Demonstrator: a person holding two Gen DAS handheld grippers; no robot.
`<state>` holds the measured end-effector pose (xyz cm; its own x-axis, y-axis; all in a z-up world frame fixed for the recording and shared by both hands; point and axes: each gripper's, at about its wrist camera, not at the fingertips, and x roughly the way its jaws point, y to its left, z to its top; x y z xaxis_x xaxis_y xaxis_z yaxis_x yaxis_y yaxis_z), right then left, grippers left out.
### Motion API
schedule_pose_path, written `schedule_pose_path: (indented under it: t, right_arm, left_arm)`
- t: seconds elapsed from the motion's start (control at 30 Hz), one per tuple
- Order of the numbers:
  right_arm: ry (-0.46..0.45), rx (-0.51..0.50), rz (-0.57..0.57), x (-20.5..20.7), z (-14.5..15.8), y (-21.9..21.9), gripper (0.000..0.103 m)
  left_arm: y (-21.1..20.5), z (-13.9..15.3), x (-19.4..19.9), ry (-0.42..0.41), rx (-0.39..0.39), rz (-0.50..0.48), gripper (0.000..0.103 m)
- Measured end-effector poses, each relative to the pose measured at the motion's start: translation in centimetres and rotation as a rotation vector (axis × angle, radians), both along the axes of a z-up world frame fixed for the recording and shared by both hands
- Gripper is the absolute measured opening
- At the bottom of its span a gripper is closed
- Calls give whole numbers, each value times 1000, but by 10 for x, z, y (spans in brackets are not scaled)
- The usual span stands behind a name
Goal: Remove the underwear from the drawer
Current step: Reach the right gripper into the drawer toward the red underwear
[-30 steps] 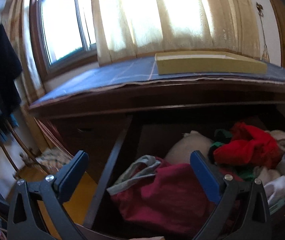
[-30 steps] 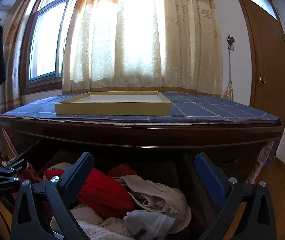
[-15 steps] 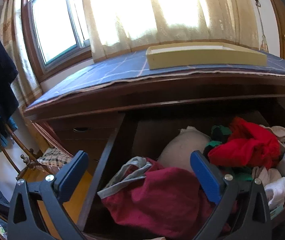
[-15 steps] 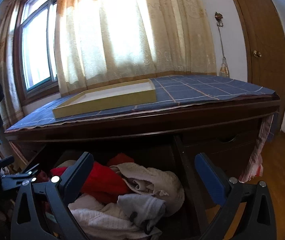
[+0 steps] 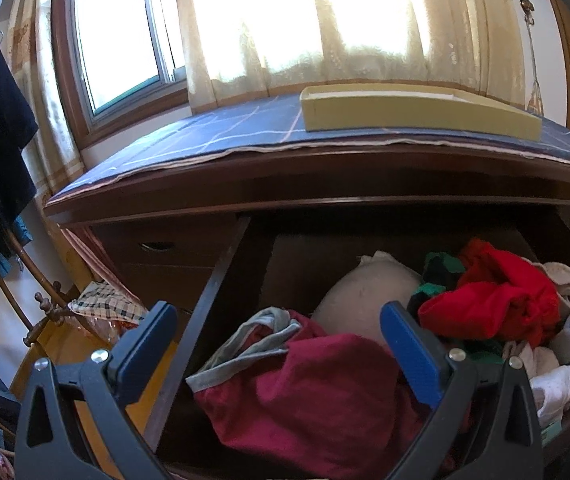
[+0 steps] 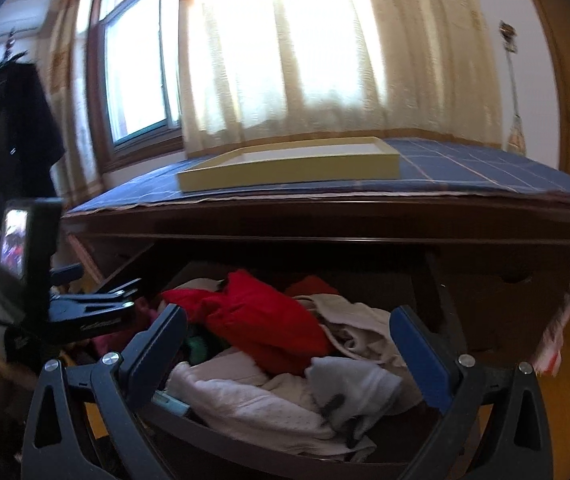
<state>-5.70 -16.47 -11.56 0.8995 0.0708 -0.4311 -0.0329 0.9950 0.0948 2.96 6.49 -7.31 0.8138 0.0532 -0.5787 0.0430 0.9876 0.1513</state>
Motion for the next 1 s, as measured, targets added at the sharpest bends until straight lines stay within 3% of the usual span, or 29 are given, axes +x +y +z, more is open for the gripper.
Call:
schedule_pose_path:
  t: [0.27, 0.47, 0.6, 0.73, 0.87, 1.0]
  right_arm:
    - [24, -126, 19, 12, 11, 12, 102]
    - [261, -158, 182, 66, 8, 24, 102]
    - [333, -262, 240, 85, 1, 43, 102]
    - [401, -308, 243, 104, -3, 51, 102]
    - [504, -309, 238, 125, -13, 50, 92]
    - [610, -306, 258, 141, -28, 49, 80]
  left_arm:
    - [-1, 0, 4, 32, -6, -8, 103]
    - [4, -1, 14, 72, -18, 19, 103]
    - [-1, -4, 13, 55, 36, 18, 103]
    - [1, -2, 11, 48, 27, 20, 103]
    - [4, -2, 10, 49, -2, 19, 103]
    - [2, -2, 7, 36, 22, 12, 103]
